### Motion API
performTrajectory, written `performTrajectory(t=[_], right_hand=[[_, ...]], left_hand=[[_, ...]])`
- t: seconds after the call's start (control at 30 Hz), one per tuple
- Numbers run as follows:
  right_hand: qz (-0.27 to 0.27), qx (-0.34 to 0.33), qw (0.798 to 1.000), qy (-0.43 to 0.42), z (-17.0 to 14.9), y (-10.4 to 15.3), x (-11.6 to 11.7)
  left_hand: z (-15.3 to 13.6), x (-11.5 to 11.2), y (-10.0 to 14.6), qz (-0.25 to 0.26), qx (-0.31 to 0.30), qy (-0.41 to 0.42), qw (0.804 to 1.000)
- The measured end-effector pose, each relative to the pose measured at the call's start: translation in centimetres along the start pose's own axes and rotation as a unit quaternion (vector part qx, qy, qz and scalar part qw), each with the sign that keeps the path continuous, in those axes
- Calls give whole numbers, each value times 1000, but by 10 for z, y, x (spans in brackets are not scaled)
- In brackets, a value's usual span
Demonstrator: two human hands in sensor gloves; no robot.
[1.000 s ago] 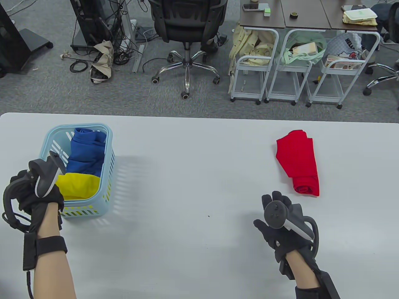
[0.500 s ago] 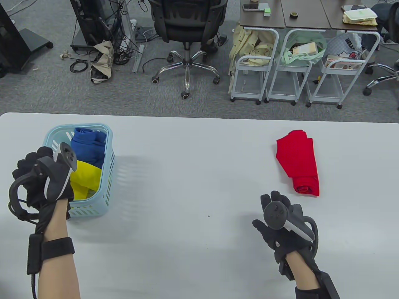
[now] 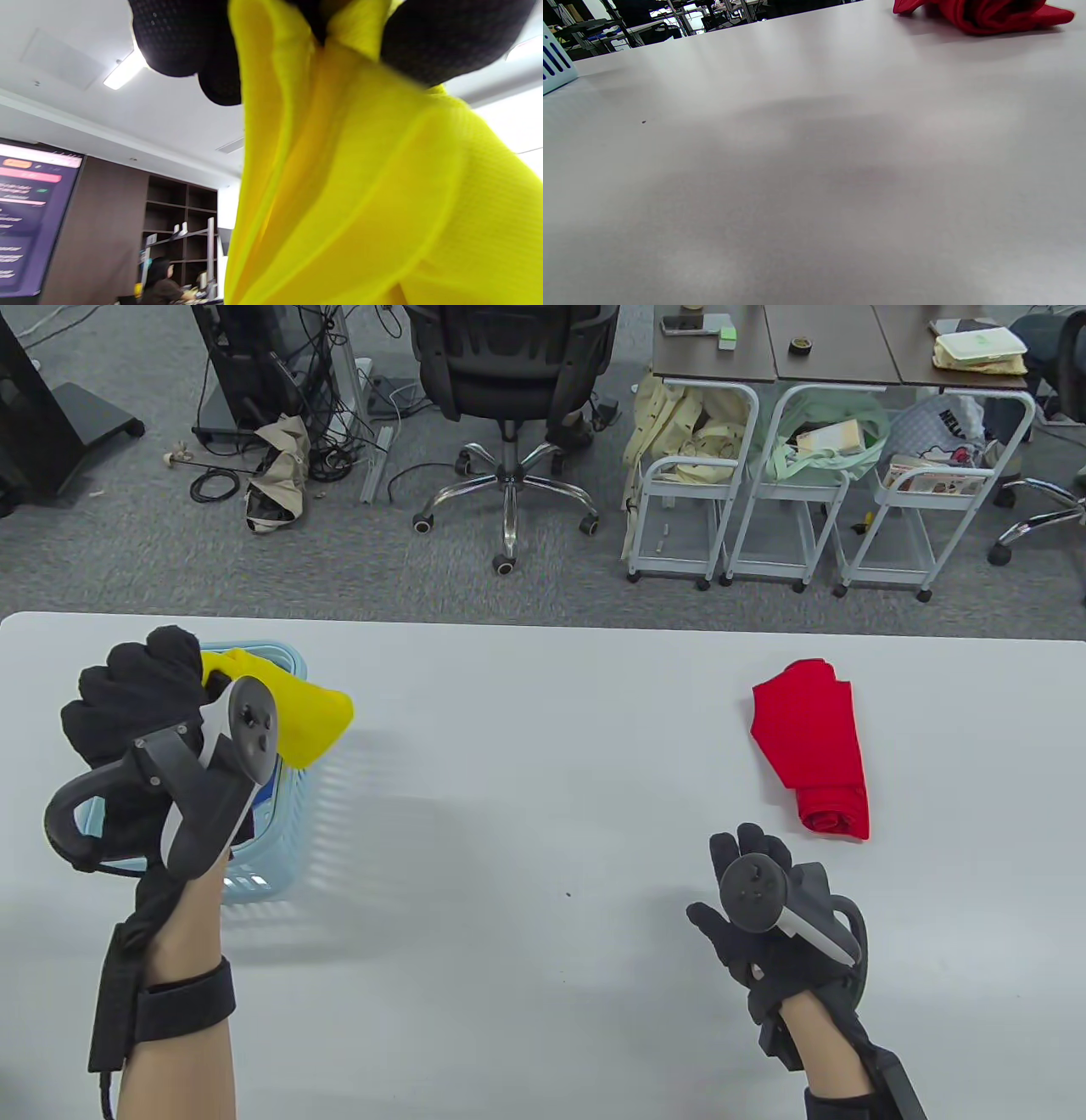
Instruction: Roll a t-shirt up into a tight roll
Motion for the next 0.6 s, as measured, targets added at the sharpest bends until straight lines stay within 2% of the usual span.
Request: performTrajectory(t=[0.1,0.2,0.33,0.43,0.53,0.57,0.6], right_hand=[[0,0,1000,0,0,0,0],[-3,0,1000,-5,0,0,0],[-3,2,1000,-8,-2,1,-1],[1,2,1000,-9,-4,1,-1],[2,4,1000,-9,-5,1,0],[4,4,1000,-10,-6,1,0],[5,6,1000,-11,-6,1,1]], left_hand=[[14,18,6,5,-25,56,998],[28,26,14,-23,-57,142,988],[46,16,32,-89,-103,244,960],[59,-12,46,-174,-123,307,928],[71,-58,67,-274,-117,350,888],[75,-84,80,-324,-106,346,874],[77,-109,92,-343,-91,342,870]])
Point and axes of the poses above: the tracker on the back of each hand, its own z axis roughly to the thumb side, its own y axis roughly from the fingertips to the wrist, x = y × z, the point moved 2 cm from there along -y, roughly from the wrist to the fingertips, and after that the axes turned 10 degrees about y, right-handed, at the moved point
